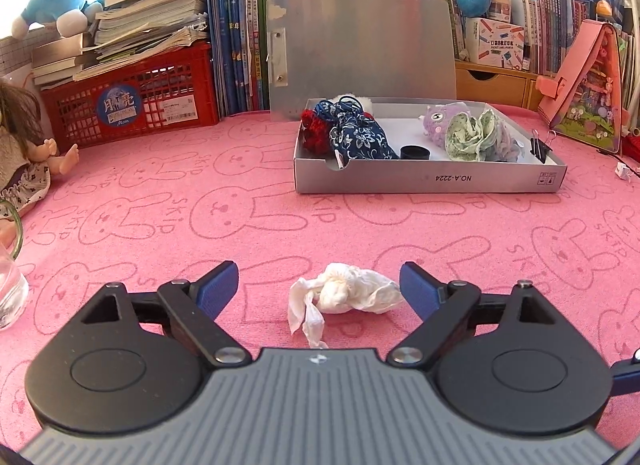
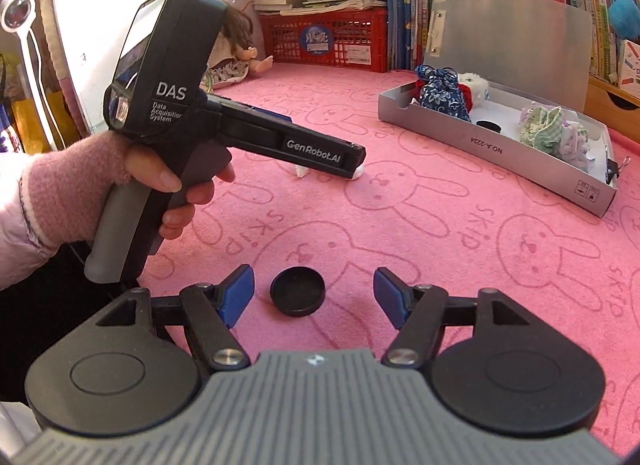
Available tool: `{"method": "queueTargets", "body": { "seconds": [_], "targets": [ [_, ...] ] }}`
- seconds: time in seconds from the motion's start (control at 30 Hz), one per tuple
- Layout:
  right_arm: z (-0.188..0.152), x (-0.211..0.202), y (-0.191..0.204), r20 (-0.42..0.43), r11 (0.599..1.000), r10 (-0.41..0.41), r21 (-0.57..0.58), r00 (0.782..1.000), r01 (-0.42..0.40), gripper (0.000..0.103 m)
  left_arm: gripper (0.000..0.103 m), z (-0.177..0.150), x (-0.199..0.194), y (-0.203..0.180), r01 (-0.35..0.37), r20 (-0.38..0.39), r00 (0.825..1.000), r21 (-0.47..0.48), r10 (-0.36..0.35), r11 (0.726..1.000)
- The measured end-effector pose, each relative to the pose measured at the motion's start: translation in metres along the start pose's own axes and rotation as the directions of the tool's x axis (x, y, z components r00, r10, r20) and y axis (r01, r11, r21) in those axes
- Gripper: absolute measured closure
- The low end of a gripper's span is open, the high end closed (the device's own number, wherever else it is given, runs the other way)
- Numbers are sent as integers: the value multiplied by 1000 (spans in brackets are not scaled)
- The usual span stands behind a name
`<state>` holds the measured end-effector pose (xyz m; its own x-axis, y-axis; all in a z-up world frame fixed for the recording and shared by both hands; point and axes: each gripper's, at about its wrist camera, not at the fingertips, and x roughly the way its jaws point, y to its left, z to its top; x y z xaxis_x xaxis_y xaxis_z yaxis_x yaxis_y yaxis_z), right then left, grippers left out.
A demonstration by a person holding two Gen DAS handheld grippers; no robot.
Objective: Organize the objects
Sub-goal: 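Move the left tool to the white tissue while the right tool grasps a third black lid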
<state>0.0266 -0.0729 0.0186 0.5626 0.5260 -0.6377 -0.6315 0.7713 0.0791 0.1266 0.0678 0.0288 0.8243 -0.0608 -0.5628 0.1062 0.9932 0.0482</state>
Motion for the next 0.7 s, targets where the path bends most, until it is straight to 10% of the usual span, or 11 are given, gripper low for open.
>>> {"method": "queueTargets", "body": {
  "seconds": [0.13,0.33,0.7],
  "targets": [
    [-5,6,13,0,998,-47,-52,999,47,30,10,-2,4,-1,-9,0,1000,-1,9,1000],
    [-5,3,11,15,995,-95,-37,995,95,66,11,-2,9,-4,-5,-5,1000,-11,5,1000],
    [0,-6,-17,42,977,-210,55,977,207,66,45,-7,0,-16,20,17,1000,9,-20,1000]
  ]
}}
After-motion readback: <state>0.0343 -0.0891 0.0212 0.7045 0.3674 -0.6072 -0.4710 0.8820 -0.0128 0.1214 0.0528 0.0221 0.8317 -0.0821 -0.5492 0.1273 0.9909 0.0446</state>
